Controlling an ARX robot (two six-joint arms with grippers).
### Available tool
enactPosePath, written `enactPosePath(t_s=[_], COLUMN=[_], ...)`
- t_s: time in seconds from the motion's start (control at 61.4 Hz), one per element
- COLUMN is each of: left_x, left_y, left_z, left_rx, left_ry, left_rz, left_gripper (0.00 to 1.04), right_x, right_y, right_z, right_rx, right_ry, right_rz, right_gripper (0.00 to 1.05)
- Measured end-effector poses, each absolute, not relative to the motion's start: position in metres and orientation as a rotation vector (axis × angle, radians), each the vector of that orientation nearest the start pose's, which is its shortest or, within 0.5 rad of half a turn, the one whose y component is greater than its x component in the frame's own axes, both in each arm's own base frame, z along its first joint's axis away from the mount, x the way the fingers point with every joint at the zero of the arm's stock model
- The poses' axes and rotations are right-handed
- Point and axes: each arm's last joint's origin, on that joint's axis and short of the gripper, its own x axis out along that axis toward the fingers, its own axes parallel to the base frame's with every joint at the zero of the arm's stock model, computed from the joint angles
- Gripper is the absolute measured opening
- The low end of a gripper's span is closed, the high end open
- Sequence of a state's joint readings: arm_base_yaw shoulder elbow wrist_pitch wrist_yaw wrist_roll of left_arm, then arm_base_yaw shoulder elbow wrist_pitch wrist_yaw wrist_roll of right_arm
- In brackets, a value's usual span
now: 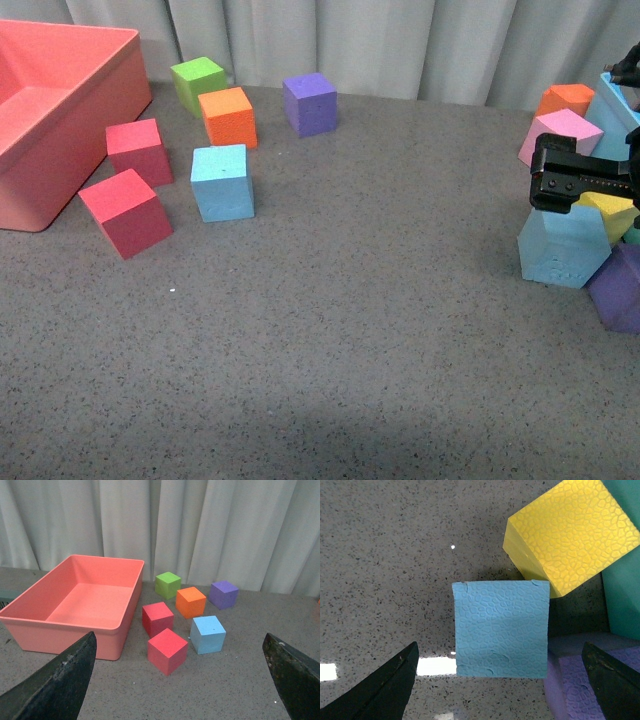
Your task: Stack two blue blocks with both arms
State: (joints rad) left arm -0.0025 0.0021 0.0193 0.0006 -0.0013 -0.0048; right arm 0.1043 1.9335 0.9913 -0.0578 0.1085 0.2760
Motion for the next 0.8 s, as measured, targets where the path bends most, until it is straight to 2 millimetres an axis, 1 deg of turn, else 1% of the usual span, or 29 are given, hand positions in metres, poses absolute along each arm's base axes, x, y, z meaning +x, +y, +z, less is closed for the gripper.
enactPosePath(t_s=[0.114, 0.456, 0.7, 0.717, 0.798], left_x=[0.097, 0.097, 0.097, 0.097, 0.097], left_y=[0.000, 0.000, 0.000, 0.000, 0.000], left_z=[0.170, 0.170, 0.170, 0.170, 0.170], left_rx=[-0.005, -0.005, -0.005, -0.005, -0.005], left_ry=[-0.018, -0.018, -0.018, -0.018, -0.018], left_rz=[-0.001, -0.001, -0.001, -0.001, -0.001], left_gripper=[0.98, 0.98, 0.98, 0.98, 0.98], right_x=[0.362, 0.371, 0.384, 0.385, 0.389], right_y=[0.034, 0.033, 0.034, 0.034, 0.034], right_z=[0.099, 0.084, 0.074, 0.074, 0.070], right_rx=[0.147, 0.147, 0.148, 0.147, 0.138], right_ry=[1.003, 1.033, 1.049, 1.052, 1.069], right_rz=[-0.143, -0.162, -0.169, -0.170, -0.182], right_gripper=[0.95, 0.95, 0.95, 0.94, 0.77])
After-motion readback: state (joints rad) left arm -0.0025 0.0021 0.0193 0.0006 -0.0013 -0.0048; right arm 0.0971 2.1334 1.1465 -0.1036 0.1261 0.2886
